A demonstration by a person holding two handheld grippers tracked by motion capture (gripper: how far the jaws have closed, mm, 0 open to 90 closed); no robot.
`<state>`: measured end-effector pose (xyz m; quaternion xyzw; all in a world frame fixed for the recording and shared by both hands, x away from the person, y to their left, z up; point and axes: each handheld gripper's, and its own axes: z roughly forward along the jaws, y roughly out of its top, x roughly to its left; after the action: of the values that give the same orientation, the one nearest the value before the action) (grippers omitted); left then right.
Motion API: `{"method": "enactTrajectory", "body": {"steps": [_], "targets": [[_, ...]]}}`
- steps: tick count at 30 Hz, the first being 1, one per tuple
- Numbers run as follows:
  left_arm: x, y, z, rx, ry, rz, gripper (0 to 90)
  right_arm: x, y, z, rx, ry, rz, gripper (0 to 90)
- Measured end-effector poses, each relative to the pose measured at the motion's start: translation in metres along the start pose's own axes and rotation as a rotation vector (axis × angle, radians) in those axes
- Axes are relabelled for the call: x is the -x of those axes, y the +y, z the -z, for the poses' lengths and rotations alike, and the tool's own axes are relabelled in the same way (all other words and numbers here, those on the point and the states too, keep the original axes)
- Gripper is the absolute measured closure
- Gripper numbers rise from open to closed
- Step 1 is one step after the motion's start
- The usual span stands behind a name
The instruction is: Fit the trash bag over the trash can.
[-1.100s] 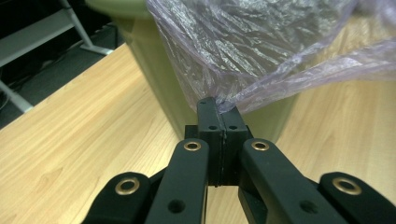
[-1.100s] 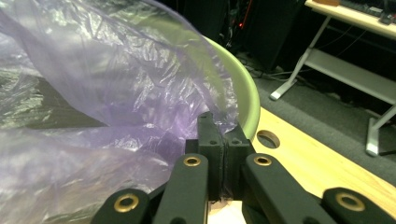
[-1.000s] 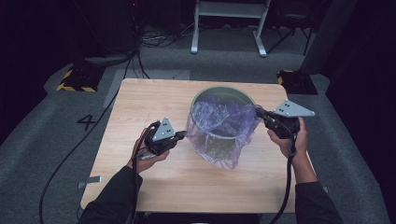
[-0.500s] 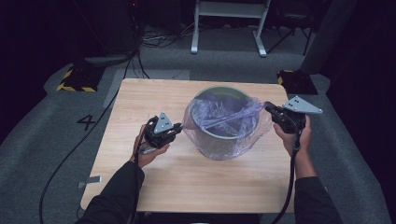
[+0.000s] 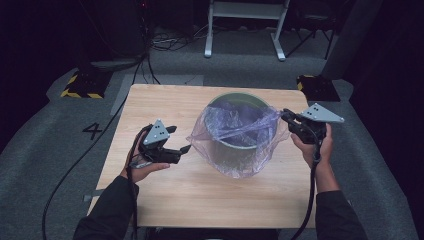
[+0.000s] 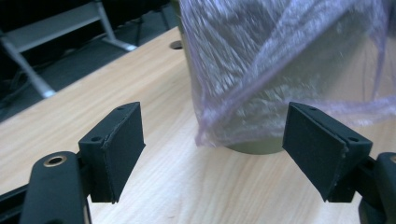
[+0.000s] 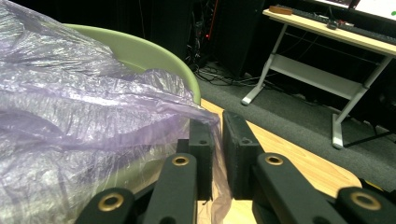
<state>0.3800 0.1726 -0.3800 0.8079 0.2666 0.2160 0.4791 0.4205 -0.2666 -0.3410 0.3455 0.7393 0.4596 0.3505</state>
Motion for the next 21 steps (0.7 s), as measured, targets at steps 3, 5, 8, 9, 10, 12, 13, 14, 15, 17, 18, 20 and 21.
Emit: {"method": "enactTrajectory", "body": {"steps": [3,5,8,9,10,12,13,14,15,17,18,20,21], "targets": [[0.002,0.014,0.005,0.039,-0.032,-0.007,20.3,0.0,0.001,0.0,0.002,0.004,0.003,81.7],[0.003,0.024,0.005,0.059,-0.041,-0.025,20.9,0.0,0.002,-0.001,0.007,0.003,0.009,82.4],[0.003,0.033,0.001,0.055,-0.03,-0.07,24.6,0.001,0.002,-0.002,0.012,0.007,0.011,84.6],[0.002,0.035,-0.001,0.057,-0.037,-0.081,27.3,0.002,0.002,-0.002,0.014,0.008,0.011,85.1],[0.001,0.036,-0.003,0.056,-0.049,-0.08,27.3,0.002,0.002,-0.002,0.014,0.01,0.007,85.5],[-0.002,0.038,-0.008,0.051,-0.076,-0.069,27.4,0.003,0.002,-0.003,0.017,0.011,0.006,86.2],[-0.002,0.04,-0.009,0.065,-0.087,-0.066,27.3,0.004,0.003,-0.004,0.019,0.014,0.007,86.5],[-0.002,0.042,-0.01,0.08,-0.105,-0.055,27.3,0.004,0.004,-0.004,0.019,0.013,0.009,86.7],[-0.001,0.043,-0.01,0.088,-0.117,-0.048,27.1,0.003,0.005,-0.005,0.017,0.014,0.011,86.7],[0.001,0.047,-0.009,0.115,-0.138,-0.034,26.5,0.002,0.008,-0.006,0.013,0.016,0.016,86.8],[0.003,0.048,-0.008,0.125,-0.154,-0.041,25.7,0.002,0.009,-0.007,0.008,0.013,0.023,86.8],[0.008,0.051,-0.008,0.125,-0.172,-0.061,24.8,0.002,0.011,-0.008,0.006,0.012,0.024,86.8],[0.011,0.052,-0.009,0.118,-0.18,-0.078,24.0,0.002,0.012,-0.008,0.009,0.009,0.021,86.8]]}}
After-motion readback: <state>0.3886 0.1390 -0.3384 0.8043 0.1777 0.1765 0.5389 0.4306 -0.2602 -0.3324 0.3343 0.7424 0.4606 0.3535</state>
